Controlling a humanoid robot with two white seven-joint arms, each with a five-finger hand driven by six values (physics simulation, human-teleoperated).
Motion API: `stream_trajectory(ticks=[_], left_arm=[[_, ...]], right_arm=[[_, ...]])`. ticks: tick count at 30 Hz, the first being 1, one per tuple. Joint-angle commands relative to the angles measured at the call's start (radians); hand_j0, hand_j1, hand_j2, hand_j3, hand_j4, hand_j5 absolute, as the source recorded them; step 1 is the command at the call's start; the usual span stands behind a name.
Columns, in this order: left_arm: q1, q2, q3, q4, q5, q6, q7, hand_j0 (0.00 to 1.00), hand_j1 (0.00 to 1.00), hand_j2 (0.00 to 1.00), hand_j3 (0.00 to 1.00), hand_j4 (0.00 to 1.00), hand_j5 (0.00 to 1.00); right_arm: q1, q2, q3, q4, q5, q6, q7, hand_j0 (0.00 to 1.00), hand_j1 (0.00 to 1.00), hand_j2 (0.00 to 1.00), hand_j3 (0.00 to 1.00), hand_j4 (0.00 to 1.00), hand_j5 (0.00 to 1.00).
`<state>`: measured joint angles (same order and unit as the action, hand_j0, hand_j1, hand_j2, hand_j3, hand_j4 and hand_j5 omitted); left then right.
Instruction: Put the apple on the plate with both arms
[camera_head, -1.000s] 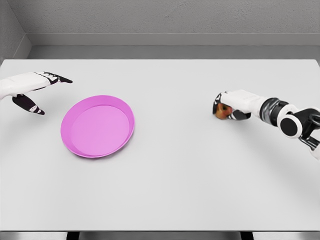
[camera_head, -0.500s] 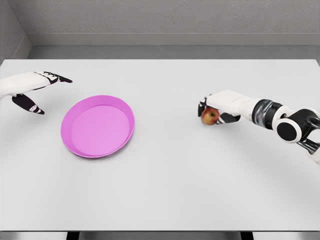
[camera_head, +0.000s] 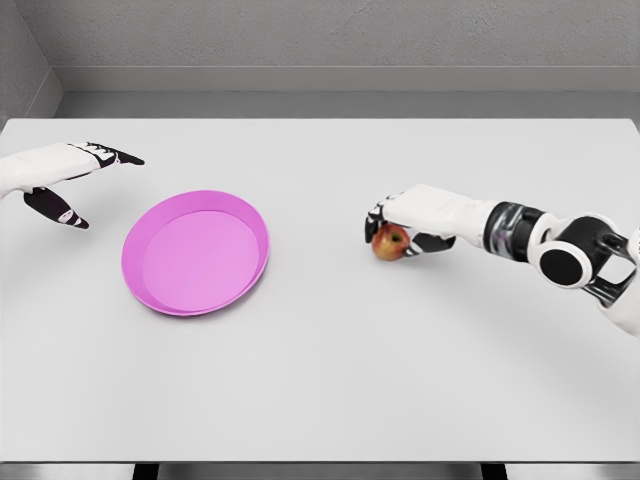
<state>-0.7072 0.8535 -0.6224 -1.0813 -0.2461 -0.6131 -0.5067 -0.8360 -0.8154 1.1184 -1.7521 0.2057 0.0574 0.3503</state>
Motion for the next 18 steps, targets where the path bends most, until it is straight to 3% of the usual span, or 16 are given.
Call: stream_trajectory(ticks=[1, 18], left_arm=[[0.0, 0.001, 0.003, 0.0, 0.007, 0.002, 0.0, 1.0, 1.0, 1.0, 1.0, 1.0, 1.0], [0.0, 0.001, 0.001, 0.0, 0.005, 0.002, 0.0, 1.0, 1.0, 1.0, 1.0, 1.0, 1.0]], right_arm=[[0.0, 0.018, 0.0, -0.001, 0.0, -0.017, -0.001, 0.54, 0.54, 0.54, 0.54, 0.54, 0.54], [-0.032, 0.073, 0.035, 0.0, -0.002, -0.042, -0.001, 0.54, 0.54, 0.54, 0.54, 0.54, 0.54]])
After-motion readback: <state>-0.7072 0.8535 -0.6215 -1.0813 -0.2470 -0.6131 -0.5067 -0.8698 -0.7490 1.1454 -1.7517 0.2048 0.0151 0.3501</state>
